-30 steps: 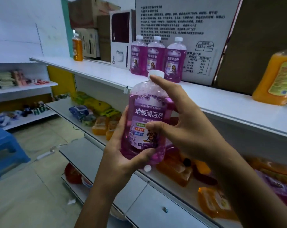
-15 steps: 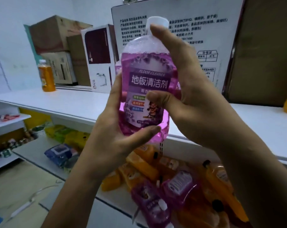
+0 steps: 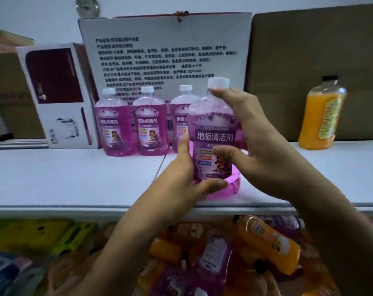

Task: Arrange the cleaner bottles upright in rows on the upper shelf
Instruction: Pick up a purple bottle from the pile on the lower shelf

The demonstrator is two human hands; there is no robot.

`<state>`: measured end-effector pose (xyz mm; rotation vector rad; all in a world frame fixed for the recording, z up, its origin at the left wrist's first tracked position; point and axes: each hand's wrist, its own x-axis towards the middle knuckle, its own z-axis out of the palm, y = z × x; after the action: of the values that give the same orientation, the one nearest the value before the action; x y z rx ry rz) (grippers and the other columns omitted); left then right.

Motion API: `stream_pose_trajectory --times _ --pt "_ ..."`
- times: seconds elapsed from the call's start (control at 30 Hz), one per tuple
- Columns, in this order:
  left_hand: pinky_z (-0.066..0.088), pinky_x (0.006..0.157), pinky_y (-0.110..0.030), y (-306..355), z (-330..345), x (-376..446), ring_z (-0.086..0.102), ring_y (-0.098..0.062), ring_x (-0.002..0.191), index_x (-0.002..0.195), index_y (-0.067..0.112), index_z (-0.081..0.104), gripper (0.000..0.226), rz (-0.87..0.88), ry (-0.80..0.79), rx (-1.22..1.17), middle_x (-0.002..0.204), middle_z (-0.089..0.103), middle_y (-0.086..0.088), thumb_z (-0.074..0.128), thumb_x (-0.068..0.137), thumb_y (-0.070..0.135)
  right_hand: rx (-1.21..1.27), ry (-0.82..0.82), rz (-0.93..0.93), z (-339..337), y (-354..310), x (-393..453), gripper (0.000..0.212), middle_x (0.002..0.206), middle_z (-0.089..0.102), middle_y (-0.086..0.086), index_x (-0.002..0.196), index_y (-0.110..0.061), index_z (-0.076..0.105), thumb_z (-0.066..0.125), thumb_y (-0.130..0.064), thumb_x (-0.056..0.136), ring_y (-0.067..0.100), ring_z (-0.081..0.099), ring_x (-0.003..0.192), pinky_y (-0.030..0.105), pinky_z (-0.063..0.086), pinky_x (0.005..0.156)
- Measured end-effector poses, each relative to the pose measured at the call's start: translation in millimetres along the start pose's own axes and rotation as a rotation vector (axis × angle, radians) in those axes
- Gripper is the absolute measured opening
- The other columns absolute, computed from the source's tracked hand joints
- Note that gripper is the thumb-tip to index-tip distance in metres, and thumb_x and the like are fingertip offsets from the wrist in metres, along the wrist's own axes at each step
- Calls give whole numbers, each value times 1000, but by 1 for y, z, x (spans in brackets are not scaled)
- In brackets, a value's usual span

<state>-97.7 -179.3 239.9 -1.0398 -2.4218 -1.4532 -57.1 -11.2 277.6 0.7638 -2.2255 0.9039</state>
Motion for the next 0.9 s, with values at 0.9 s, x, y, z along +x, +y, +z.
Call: stream_pose_trajectory --times 0.9 --pt "36 106 -45 -17 5 30 39 -29 128 138 14 44 55 -41 -247 650 142 46 -11 40 97 50 -541 -127 266 -6 76 57 120 159 1 1 154 -39 4 82 1 74 32 57 117 38 55 97"
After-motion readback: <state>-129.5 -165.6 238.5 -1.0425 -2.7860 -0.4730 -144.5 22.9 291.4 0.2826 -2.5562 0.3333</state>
